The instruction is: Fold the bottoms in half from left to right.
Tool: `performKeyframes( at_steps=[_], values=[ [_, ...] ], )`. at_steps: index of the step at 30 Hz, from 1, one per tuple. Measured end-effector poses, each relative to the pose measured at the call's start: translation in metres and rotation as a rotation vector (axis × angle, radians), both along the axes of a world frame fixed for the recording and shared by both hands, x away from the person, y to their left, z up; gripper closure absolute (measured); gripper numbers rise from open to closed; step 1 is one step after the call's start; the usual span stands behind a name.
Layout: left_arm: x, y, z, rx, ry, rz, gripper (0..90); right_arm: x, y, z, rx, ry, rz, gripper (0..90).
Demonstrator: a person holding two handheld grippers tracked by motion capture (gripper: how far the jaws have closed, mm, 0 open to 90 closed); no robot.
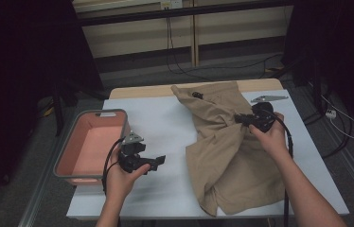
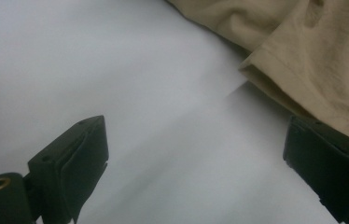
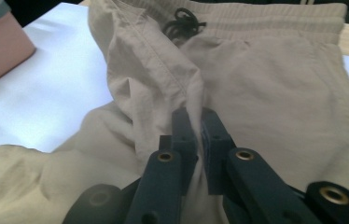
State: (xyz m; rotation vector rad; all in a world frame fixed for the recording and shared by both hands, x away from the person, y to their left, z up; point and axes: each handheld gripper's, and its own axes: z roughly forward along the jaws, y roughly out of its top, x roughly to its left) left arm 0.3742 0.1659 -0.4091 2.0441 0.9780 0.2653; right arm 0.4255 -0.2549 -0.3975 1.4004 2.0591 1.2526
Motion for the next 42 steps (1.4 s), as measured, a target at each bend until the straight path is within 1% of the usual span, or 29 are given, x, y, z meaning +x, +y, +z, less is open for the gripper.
performKeyframes(
  at_steps=[10,14,17,21,23,28,30,34,42],
  values=[
    [0.0,-0.001,-0.001,0.002,0.004,-0.005,6.8,0.001,-0.02,-0.012,0.003,0.036,-0.044,87.0],
    [0.0,-0.001,-0.001,-0.001,0.001,-0.001,6.8,0.0,-0.028,-0.015,-0.015,0.041,-0.057,87.1],
    [0.001,-0.001,-0.002,0.002,0.005,-0.004,6.8,-0.001,-0.036,-0.018,-0.015,0.047,-0.076,87.0],
    [0.0,-0.002,-0.002,0.004,0.011,-0.006,6.8,-0.002,-0.048,-0.022,-0.029,0.059,-0.096,87.0],
    [0.0,-0.002,-0.003,0.004,0.01,-0.004,6.8,-0.003,-0.053,-0.024,-0.027,0.066,-0.11,87.0],
    [0.001,-0.001,-0.004,0.009,0.011,-0.004,6.8,-0.004,-0.066,-0.03,-0.049,0.08,-0.135,86.9],
    [0.001,-0.002,-0.004,0.009,0.012,-0.007,6.8,-0.004,-0.071,-0.033,-0.045,0.086,-0.146,86.9],
    [0.001,-0.002,-0.005,0.008,0.013,-0.008,6.8,-0.003,-0.075,-0.035,-0.042,0.089,-0.151,86.7],
    [0.001,-0.001,-0.005,0.008,0.013,-0.007,6.8,0.0,-0.078,-0.04,-0.076,0.096,-0.167,86.1]
  ],
)
